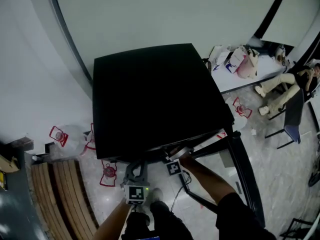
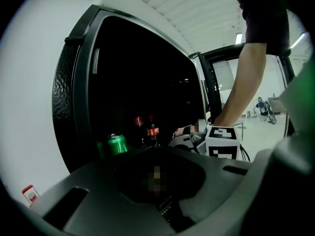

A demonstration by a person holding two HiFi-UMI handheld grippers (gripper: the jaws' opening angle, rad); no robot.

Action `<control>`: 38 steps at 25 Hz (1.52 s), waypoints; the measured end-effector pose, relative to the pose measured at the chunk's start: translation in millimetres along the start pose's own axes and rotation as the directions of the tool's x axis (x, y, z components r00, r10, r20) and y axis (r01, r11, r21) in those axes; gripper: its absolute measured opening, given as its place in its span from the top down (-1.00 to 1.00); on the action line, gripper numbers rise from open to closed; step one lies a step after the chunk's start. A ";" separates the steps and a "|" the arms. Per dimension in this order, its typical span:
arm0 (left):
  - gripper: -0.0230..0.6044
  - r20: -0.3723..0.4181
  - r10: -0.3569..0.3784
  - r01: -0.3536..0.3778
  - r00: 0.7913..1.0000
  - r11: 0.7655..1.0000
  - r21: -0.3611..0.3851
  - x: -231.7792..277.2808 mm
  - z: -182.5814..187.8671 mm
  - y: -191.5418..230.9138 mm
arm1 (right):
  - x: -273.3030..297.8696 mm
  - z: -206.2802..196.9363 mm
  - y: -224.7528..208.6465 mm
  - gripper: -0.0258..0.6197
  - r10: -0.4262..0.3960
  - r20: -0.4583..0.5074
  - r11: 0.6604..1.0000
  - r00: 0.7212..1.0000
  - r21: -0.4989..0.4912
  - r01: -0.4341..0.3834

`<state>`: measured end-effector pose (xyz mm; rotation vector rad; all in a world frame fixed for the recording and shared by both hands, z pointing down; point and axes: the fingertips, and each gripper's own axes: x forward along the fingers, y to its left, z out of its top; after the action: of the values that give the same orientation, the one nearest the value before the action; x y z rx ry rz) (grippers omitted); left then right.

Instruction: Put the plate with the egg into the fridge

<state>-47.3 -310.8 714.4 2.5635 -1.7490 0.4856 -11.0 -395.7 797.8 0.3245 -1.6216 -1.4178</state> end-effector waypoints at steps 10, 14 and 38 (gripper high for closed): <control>0.90 -0.036 -0.002 0.002 0.999 1.000 -0.014 4.1 -6.4 1.4 | 9.6 9.3 46.8 0.68 0.459 0.140 0.814 0.877 0.330 -0.479; 0.90 -0.022 -0.004 0.004 1.000 1.000 -0.008 -2.1 -5.0 2.8 | 2.2 9.0 55.0 0.58 0.603 0.202 0.667 0.772 0.403 -0.626; 0.90 0.165 -0.255 0.275 0.953 0.955 -0.113 -208.6 141.1 -33.7 | -299.0 122.7 -159.3 0.89 -0.427 0.050 -0.276 0.903 0.944 -0.183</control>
<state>-50.5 -132.8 533.1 2.7381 -1.3824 0.1664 -1.8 -153.1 531.5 1.2851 -2.9057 0.3789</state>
